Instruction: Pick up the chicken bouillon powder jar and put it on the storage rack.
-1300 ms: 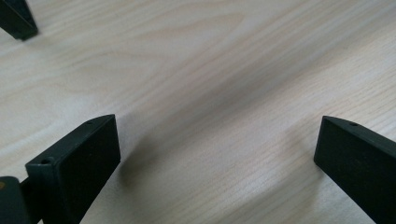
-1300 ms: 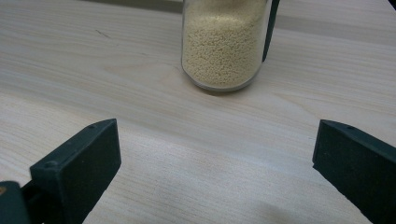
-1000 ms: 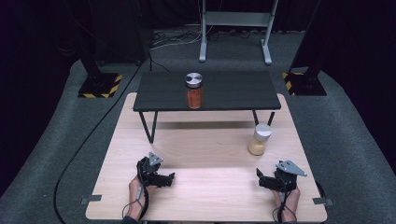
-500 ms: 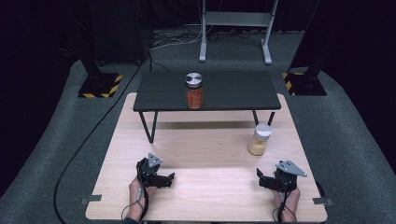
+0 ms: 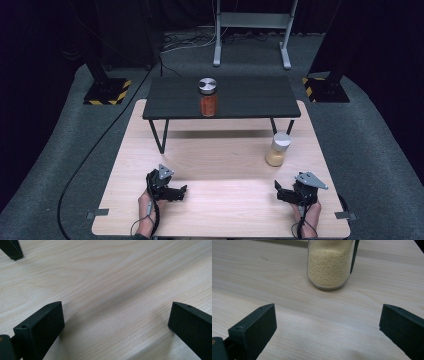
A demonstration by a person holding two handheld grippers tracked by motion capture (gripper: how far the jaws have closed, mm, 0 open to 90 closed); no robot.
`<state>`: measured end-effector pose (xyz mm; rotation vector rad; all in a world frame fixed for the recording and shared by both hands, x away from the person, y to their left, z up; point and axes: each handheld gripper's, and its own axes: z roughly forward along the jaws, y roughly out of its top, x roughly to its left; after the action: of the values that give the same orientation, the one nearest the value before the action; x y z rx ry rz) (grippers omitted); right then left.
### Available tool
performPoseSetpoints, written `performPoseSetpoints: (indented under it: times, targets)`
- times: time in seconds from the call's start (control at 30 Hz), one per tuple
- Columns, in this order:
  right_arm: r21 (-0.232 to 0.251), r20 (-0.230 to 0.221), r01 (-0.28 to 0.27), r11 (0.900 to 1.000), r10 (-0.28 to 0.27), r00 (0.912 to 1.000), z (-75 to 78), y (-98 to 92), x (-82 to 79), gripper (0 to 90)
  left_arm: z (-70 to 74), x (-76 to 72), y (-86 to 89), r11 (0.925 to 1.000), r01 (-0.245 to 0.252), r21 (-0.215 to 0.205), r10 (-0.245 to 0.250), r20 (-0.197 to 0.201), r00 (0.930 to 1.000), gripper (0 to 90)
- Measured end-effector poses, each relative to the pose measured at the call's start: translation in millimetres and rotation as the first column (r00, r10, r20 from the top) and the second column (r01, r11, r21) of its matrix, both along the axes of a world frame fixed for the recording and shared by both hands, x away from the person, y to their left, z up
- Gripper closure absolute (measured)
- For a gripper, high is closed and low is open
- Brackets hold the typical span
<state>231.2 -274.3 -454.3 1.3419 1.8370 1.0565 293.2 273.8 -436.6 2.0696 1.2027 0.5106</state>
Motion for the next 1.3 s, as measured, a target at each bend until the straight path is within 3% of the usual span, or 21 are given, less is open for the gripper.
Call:
performPoseSetpoints:
  times: [1.3]
  targets:
    - [-0.023, -0.03, -0.006, 1.0, 0.006, 0.9995, 3.9, 3.3, 5.3, 0.0, -0.1, -0.5, -0.5, 1.0, -0.003, -0.001, 0.003, 0.002, 1.0, 0.2]
